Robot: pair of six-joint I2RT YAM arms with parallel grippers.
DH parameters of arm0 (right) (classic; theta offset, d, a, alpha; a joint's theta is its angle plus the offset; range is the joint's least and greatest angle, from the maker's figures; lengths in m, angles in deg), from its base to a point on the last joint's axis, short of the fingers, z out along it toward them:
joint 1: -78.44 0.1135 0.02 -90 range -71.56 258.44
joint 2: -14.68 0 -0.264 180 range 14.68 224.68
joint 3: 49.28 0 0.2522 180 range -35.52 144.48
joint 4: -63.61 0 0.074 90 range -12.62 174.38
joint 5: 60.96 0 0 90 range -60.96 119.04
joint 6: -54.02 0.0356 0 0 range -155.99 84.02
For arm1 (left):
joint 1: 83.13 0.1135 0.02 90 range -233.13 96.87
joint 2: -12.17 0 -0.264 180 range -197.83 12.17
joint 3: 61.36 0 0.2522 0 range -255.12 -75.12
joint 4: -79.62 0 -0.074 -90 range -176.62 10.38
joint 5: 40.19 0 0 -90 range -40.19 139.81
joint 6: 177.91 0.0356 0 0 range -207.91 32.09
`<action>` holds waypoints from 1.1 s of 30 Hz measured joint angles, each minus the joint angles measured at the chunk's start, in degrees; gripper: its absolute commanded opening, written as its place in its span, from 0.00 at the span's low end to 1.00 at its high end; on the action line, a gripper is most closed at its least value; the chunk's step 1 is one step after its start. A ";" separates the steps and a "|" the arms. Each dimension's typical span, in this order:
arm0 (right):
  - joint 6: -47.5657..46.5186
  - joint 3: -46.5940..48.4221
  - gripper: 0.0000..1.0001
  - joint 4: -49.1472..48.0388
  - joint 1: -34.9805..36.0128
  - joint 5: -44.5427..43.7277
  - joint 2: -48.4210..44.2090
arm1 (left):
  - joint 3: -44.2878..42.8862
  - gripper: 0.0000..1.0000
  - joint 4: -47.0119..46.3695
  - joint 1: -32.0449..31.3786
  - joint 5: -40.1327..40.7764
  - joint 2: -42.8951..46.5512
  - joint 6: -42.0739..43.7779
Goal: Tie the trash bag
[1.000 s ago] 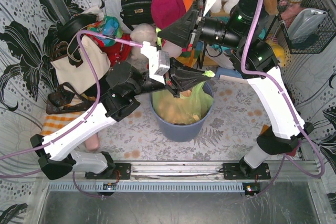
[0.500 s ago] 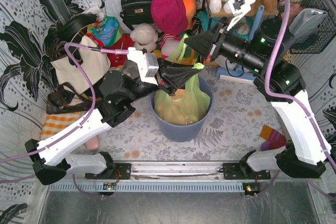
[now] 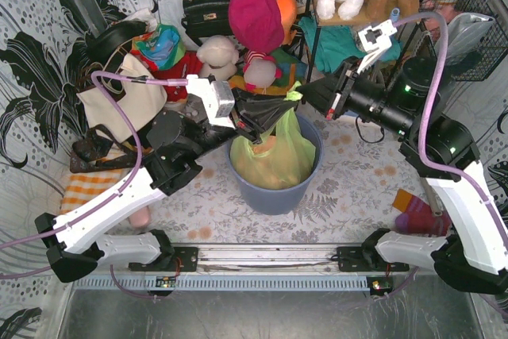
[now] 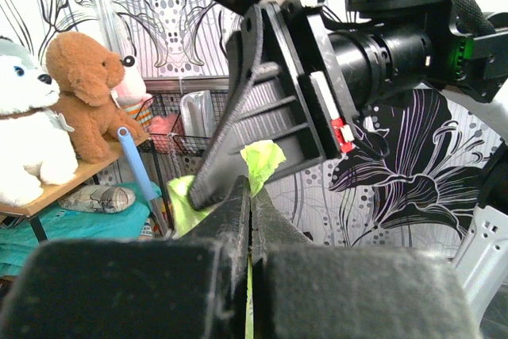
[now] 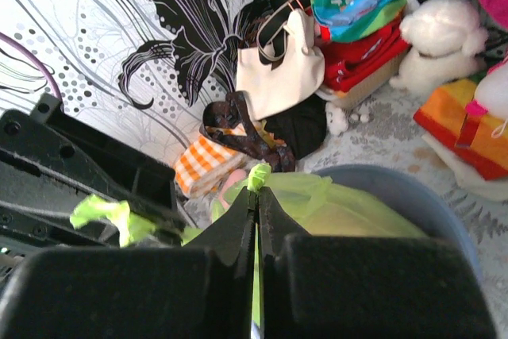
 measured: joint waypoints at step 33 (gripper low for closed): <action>12.81 -18.60 0.00 -3.37 8.92 5.81 -8.68 | 0.94 0.00 -0.20 0.00 3.21 0.39 1.16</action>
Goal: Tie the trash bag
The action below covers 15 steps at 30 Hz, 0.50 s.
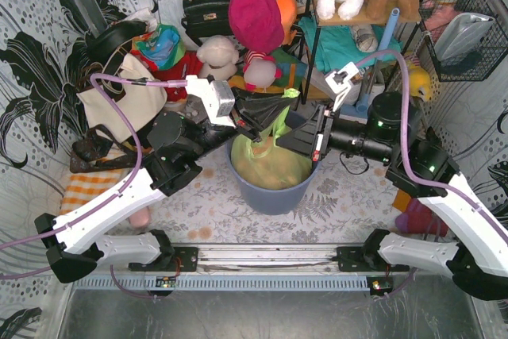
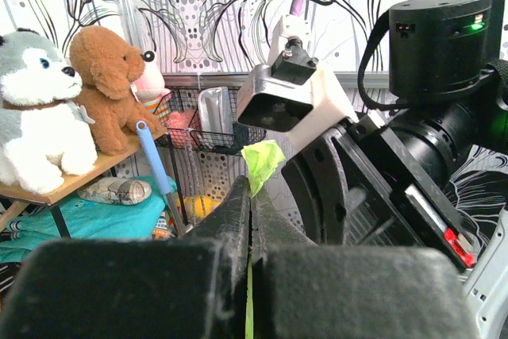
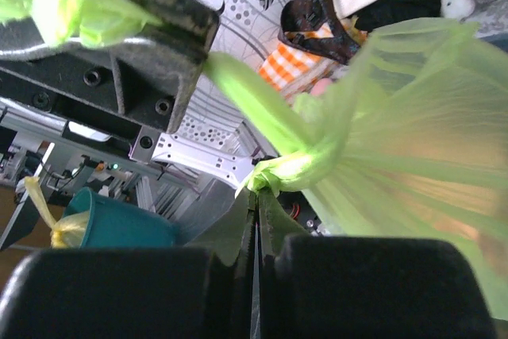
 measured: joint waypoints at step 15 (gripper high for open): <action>3.06 -4.52 0.00 -7.08 14.19 -23.12 1.97 | 0.00 0.00 0.09 0.00 0.02 0.00 0.02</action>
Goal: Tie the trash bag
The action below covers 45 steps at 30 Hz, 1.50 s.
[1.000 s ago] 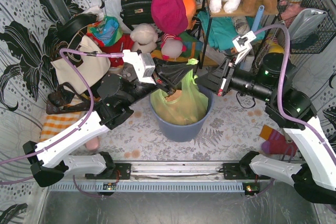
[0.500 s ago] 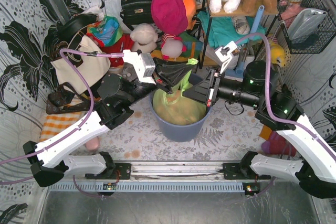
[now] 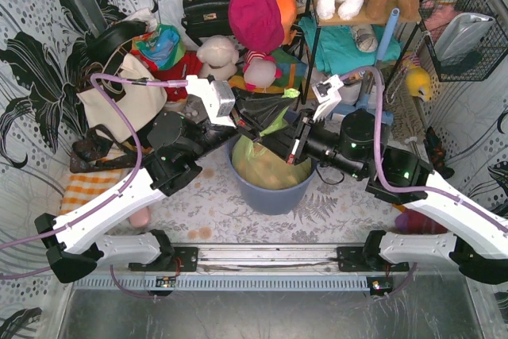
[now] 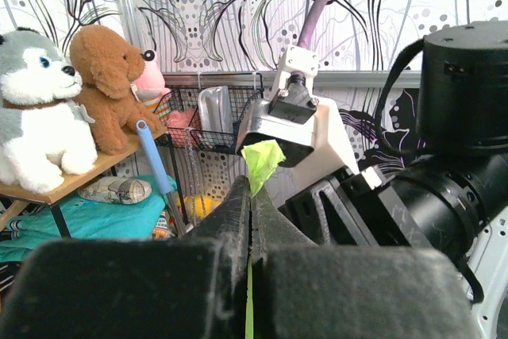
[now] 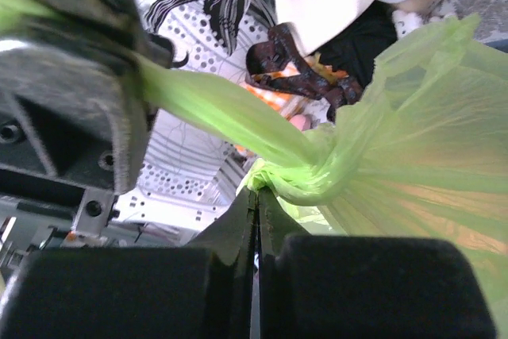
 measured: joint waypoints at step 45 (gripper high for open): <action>11.45 -16.65 0.00 -16.98 8.41 -42.95 -0.09 | 8.87 0.63 14.34 0.13 15.52 13.25 -2.64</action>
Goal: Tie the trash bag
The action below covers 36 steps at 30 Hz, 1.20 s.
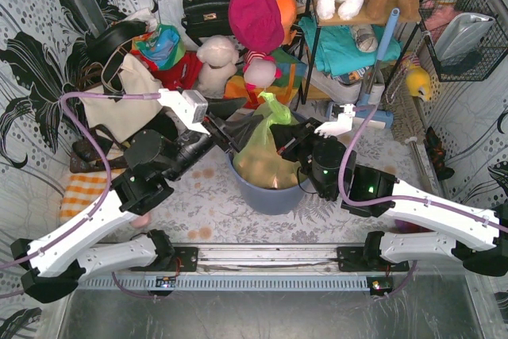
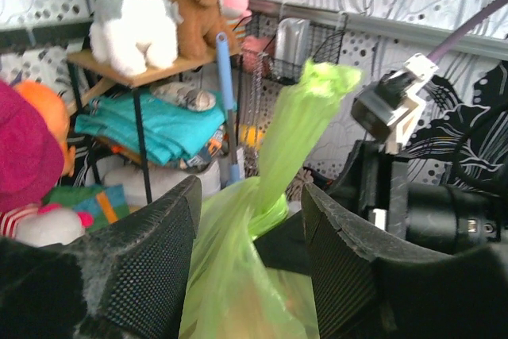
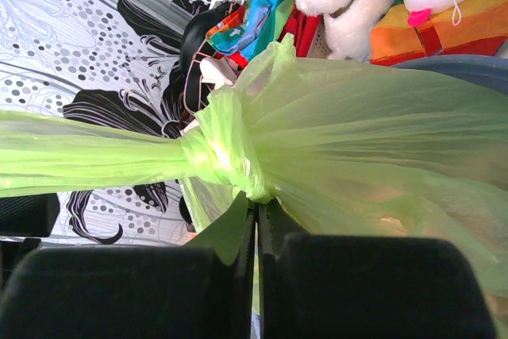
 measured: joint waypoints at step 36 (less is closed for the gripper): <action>0.00 0.00 0.00 0.04 0.00 0.00 -0.57 | 4.46 0.15 1.20 21.86 -40.19 -9.75 -14.08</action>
